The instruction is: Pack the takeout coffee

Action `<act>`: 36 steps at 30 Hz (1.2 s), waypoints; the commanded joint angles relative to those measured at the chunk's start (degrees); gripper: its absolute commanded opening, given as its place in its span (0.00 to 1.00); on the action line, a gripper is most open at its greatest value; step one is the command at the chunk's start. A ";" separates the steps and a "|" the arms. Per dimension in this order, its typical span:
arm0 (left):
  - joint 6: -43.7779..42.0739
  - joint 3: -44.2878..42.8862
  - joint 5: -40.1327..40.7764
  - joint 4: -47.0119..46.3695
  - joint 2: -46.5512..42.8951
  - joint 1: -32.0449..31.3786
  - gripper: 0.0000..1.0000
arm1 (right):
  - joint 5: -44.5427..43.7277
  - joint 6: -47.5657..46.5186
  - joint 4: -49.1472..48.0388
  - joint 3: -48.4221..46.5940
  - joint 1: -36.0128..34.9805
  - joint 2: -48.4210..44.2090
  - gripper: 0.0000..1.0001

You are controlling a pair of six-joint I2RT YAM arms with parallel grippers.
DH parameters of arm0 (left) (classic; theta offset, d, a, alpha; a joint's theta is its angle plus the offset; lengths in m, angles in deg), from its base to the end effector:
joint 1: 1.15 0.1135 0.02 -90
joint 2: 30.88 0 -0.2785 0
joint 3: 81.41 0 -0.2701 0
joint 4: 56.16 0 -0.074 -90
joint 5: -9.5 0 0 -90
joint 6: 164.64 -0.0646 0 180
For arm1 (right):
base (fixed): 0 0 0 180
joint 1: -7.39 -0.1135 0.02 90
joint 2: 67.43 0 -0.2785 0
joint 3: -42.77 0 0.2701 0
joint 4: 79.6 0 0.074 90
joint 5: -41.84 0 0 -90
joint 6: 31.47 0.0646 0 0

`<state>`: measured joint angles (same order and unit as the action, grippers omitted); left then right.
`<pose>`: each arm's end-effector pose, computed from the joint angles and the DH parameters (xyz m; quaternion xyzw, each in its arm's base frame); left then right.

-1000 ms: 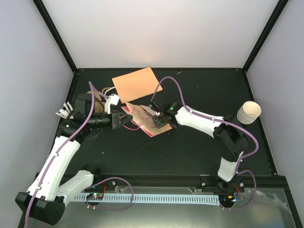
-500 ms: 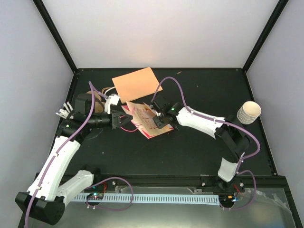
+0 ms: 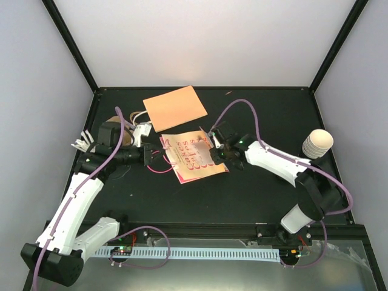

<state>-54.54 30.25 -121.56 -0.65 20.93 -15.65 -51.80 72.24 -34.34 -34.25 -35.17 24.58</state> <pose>0.1851 -0.0917 0.3320 0.1096 0.8516 -0.4221 0.2909 0.2675 0.2401 0.2017 -0.2327 0.9376 0.0939 0.2407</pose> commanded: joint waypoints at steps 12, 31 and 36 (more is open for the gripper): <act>0.54 2.82 10.37 3.11 -0.62 6.51 0.02 | 17.91 5.13 -8.23 11.35 11.53 -11.07 0.01; -2.37 5.13 6.97 3.53 -1.63 17.38 0.02 | 33.81 9.84 -14.67 20.76 24.45 -15.26 0.01; -3.25 5.47 6.18 3.98 -1.54 18.84 0.02 | 33.74 10.01 -15.37 21.91 25.14 -15.62 0.01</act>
<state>-56.03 35.78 -115.42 2.67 20.36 1.31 -16.15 81.69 -48.86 -13.55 -11.68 10.35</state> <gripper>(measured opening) 0.029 0.032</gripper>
